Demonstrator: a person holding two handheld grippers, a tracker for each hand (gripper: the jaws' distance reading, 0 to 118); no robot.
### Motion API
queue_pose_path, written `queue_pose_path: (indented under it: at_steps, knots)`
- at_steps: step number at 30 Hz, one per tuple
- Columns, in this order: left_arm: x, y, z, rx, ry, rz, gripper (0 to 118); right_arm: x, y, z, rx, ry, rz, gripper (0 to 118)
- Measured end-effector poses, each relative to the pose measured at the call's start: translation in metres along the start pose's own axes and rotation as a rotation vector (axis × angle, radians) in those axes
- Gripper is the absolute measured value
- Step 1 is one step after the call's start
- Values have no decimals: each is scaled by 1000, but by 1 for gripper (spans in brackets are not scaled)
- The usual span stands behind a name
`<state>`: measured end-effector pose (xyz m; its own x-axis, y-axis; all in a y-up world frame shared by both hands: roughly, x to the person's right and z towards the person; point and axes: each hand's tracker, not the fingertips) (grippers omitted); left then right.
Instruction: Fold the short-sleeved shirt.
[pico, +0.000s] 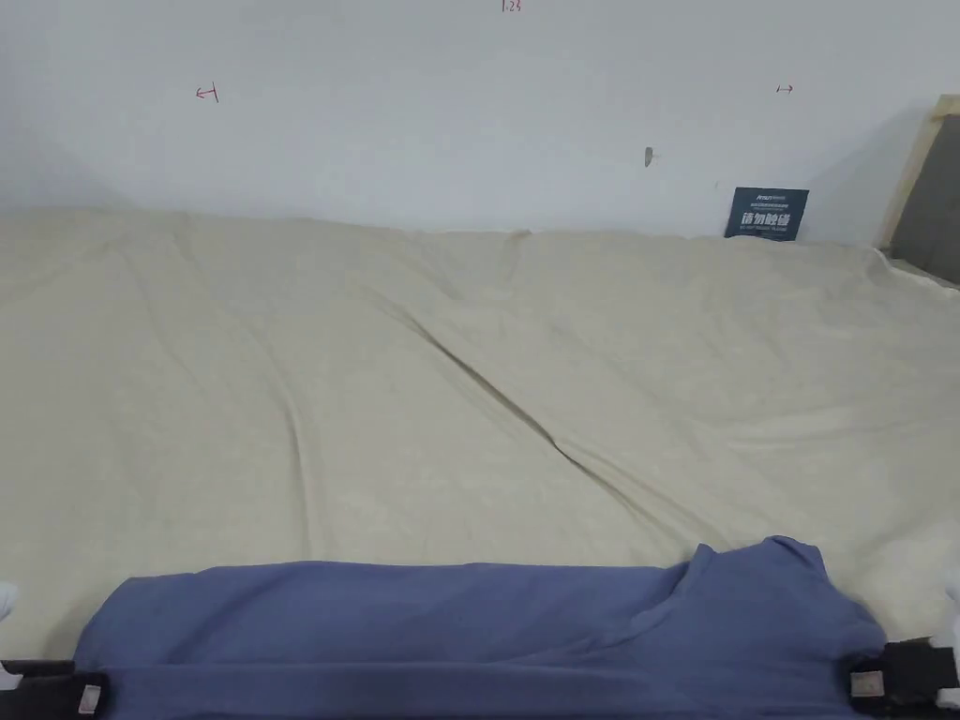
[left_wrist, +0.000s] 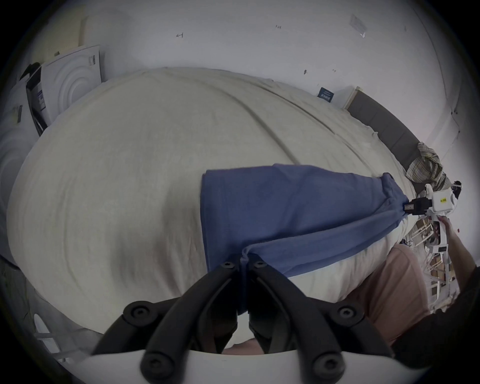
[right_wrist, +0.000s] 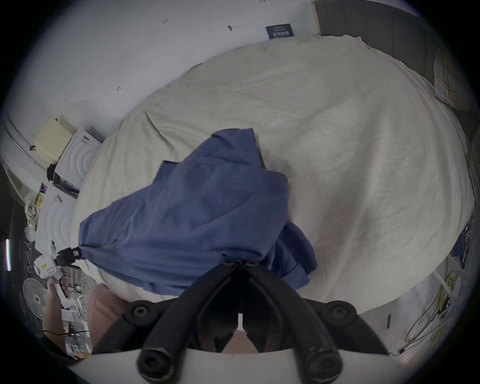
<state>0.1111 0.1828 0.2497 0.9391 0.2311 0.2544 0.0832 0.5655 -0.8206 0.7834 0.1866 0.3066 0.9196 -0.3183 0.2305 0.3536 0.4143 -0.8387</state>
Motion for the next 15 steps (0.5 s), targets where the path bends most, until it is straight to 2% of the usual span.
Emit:
queue_pose_path:
  at_steps: [1, 3, 6, 7, 9, 10, 11, 14, 15]
  knots:
    - [1, 0, -2, 2, 24, -7, 12, -2, -1, -2, 6, -12, 17, 1]
    - [1, -1, -3, 2, 45, -5, 26, -4, -1, -4, 13, -13, 26, 15]
    - [5, -1, 6, 49, 50, 33, 106, 0, -2, 6, 80, 28, 10, 82]
    - [7, 0, 9, 62, 52, 42, 118, -1, -2, 12, 108, 35, -16, 100]
    - [14, 0, 27, 130, 60, 62, 117, -2, -1, 29, 124, 47, -41, 102]
    - [19, 4, 35, 168, 56, 64, 117, -7, -1, 38, 148, 71, -26, 102]
    - [28, 8, 44, 204, 57, 58, 117, -16, -3, 48, 180, 86, 4, 102]
    - [63, 11, 72, 380, 133, -13, 117, -59, -17, 79, 331, 49, 115, 102]
    - [75, 11, 78, 427, 141, -22, 118, -72, -24, 87, 394, 52, 129, 102]
